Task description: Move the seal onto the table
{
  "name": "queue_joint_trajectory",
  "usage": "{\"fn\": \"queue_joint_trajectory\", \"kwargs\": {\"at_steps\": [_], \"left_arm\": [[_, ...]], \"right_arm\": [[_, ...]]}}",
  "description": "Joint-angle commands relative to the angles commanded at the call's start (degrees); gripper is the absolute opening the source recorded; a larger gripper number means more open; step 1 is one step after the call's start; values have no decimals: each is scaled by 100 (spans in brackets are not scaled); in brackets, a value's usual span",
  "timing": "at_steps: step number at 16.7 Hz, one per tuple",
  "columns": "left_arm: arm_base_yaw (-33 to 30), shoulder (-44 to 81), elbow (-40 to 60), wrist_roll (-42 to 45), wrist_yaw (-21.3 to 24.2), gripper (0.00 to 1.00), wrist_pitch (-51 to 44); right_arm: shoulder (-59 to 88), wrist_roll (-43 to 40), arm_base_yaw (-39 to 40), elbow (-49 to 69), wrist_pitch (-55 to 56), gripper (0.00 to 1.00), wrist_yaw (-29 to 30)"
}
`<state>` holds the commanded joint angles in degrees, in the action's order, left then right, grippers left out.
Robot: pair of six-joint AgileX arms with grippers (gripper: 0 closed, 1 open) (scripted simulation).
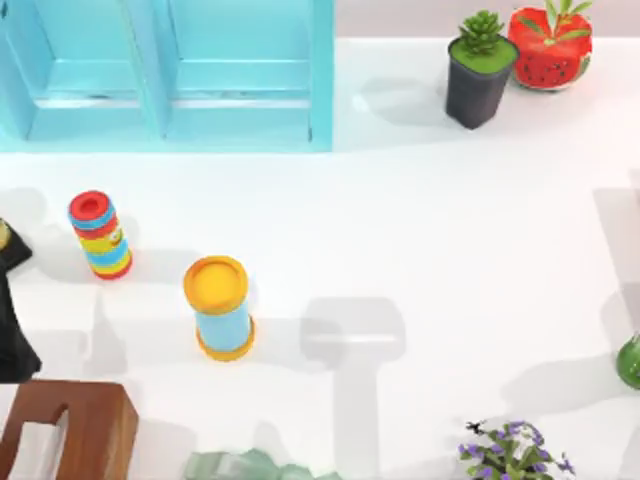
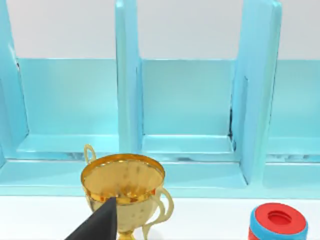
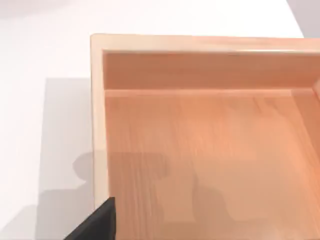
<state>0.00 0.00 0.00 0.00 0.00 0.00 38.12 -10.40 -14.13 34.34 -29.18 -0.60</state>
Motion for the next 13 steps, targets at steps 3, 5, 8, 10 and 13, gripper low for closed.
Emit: {"fn": "queue_joint_trajectory", "kwargs": {"at_steps": [3,5,8,10,13], "left_arm": [[0,0,0,0,0,100,0],[0,0,0,0,0,100,0],[0,0,0,0,0,100,0],[0,0,0,0,0,100,0],[0,0,0,0,0,100,0]], "right_arm": [[1761,-471,-495,1375,-1215,100,-19],[2891,-786,-785,2216,-1995,100,-29],[4357,-1244,-1145,3274,-3029,100,-21],[5063,-1515,-1325,3788,-3585,100,4],[5669,-1792,-1487,4218,-4116,100,48]]}}
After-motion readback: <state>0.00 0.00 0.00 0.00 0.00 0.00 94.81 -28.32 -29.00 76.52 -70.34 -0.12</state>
